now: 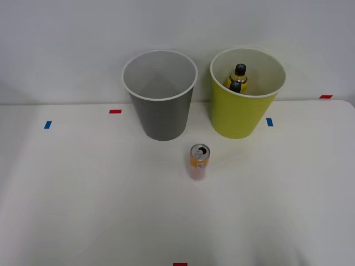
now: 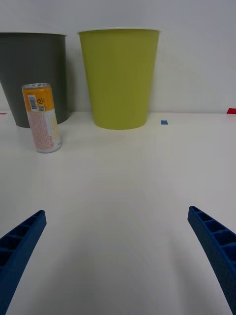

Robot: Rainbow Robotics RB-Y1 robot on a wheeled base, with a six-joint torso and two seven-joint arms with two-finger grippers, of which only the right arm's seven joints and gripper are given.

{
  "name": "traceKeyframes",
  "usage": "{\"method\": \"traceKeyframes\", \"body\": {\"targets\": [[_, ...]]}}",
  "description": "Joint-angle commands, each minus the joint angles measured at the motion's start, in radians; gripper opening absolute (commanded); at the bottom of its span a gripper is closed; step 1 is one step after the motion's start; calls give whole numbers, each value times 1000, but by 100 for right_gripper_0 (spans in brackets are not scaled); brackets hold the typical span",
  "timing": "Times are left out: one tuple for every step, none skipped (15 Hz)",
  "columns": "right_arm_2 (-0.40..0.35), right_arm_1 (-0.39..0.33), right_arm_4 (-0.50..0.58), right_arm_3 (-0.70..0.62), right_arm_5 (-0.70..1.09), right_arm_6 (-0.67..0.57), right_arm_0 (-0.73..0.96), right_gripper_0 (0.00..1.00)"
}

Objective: Put cans in the gray bin, plastic bottles in the light green bin

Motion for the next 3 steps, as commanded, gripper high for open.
{"method": "traceKeyframes", "body": {"targets": [[0, 0, 0, 0, 0, 0, 0, 100], [0, 0, 0, 0, 0, 0, 0, 100], [0, 0, 0, 0, 0, 0, 0, 100]]}}
